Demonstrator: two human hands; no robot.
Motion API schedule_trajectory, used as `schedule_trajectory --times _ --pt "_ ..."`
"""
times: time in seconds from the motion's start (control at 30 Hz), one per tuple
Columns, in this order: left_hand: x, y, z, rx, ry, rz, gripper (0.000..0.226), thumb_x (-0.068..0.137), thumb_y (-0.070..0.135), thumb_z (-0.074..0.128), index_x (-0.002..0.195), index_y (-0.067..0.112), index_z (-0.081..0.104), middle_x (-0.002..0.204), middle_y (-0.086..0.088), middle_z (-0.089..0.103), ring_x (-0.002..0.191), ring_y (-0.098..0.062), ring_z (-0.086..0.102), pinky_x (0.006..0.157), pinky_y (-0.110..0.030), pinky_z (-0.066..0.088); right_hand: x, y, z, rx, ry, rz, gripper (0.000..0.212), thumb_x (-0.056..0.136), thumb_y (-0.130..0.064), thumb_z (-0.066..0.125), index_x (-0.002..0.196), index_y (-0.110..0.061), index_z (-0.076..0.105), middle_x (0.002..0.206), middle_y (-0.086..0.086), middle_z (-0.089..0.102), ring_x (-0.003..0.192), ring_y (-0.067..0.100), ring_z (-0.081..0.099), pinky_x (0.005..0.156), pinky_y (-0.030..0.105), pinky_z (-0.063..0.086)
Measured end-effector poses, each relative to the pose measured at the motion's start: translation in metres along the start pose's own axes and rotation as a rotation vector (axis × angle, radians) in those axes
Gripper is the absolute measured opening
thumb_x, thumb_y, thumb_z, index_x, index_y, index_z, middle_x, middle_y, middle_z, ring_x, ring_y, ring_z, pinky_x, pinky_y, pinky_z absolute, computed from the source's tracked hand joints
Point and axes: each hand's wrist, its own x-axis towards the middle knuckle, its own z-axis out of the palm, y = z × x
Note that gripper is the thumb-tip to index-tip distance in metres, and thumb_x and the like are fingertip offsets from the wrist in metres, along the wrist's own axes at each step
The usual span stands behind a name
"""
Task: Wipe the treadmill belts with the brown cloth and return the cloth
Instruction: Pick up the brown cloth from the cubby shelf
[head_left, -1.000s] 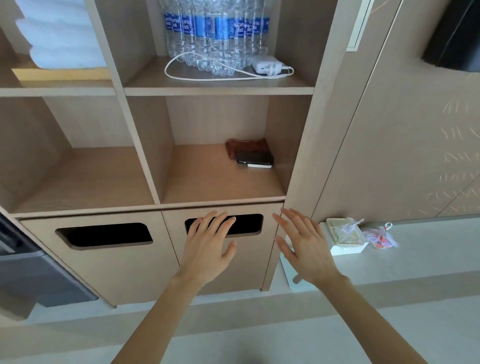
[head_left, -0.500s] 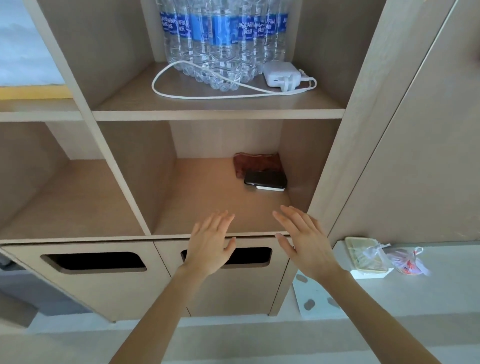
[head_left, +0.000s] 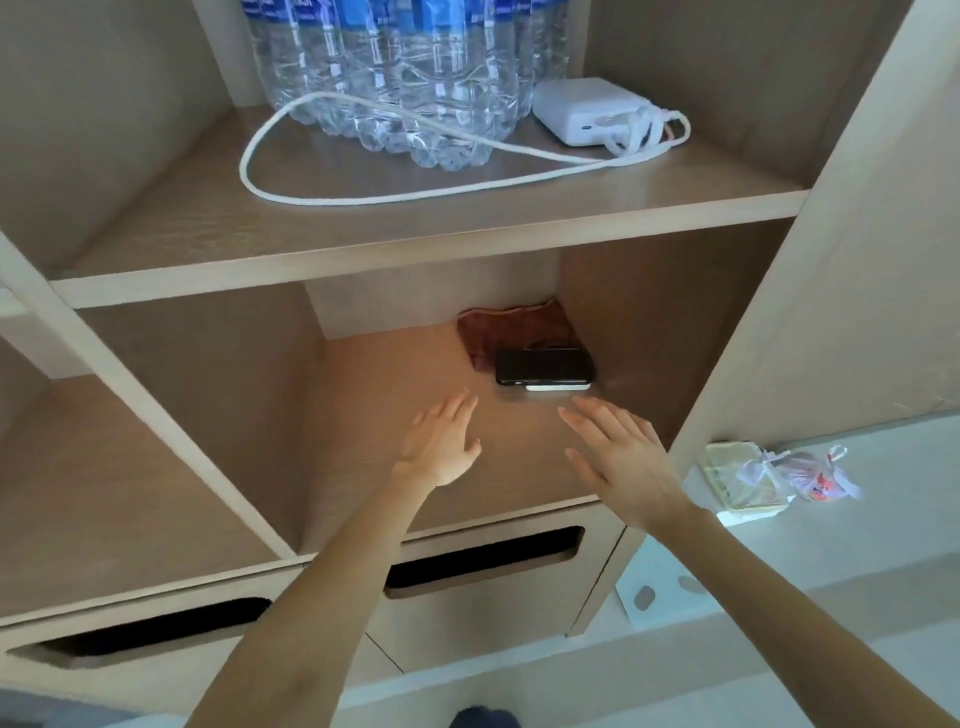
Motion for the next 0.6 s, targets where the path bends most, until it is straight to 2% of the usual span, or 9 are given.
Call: schedule_trajectory --times 0.37,0.53,0.6 --pt "0.094 -0.034 0.019 0.059 -0.092 0.070 0.069 0.094 0.037 0.043 0.150 0.020 0.007 0.158 0.006 0.001 0.144 -0.018 0.009 0.112 -0.040 0.022 0.033 -0.008 0.028 -0.023 -0.064 0.130 0.045 0.098 -0.035 0.042 0.141 -0.019 0.041 0.147 0.002 0.039 0.128 0.023 0.042 0.103 0.040 0.035" --pt "0.127 -0.041 0.019 0.096 -0.088 0.118 0.060 0.097 0.023 0.037 0.149 0.022 0.008 0.158 0.008 0.000 0.144 -0.016 0.004 0.112 -0.039 0.022 0.036 -0.004 0.029 -0.042 -0.068 0.148 0.045 0.098 -0.034 0.043 0.140 -0.020 0.042 0.148 0.001 0.038 0.127 0.023 0.043 0.104 0.039 0.034" --pt "0.139 -0.042 0.018 0.102 -0.074 0.173 0.056 0.097 0.016 0.036 0.149 0.021 0.014 0.158 0.008 0.004 0.144 -0.014 0.003 0.112 -0.039 0.021 0.036 -0.001 0.027 -0.052 -0.072 0.152 0.045 0.098 -0.035 0.042 0.141 -0.021 0.041 0.149 0.000 0.036 0.127 0.022 0.043 0.105 0.038 0.032"
